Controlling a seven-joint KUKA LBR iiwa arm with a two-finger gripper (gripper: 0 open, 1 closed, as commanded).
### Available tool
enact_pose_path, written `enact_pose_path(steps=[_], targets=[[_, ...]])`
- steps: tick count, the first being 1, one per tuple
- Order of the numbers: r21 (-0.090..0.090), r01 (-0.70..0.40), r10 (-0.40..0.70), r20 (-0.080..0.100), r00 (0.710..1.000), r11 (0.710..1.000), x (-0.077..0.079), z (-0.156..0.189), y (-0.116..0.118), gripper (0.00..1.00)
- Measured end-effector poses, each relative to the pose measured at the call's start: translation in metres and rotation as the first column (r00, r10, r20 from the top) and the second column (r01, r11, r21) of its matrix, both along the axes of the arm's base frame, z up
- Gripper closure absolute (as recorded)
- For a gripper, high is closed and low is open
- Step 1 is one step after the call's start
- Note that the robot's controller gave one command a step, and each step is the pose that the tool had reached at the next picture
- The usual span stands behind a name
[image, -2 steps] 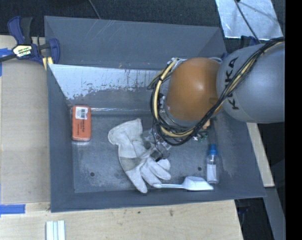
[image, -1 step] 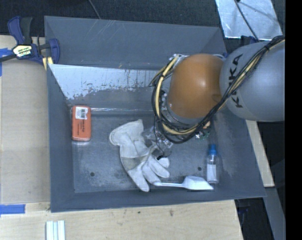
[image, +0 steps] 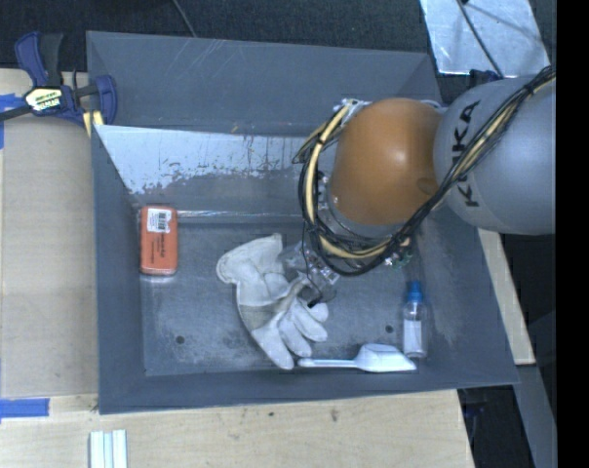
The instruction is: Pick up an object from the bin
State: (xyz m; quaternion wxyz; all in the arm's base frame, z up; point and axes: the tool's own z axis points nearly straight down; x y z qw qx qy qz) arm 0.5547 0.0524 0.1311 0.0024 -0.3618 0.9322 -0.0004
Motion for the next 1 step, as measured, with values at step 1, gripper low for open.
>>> enact_pose_path(steps=[1], targets=[[0.000, 0.001, -0.001, -0.003, 1.000, 1.000, -0.0005, 0.0082, 0.0000, 1.00]])
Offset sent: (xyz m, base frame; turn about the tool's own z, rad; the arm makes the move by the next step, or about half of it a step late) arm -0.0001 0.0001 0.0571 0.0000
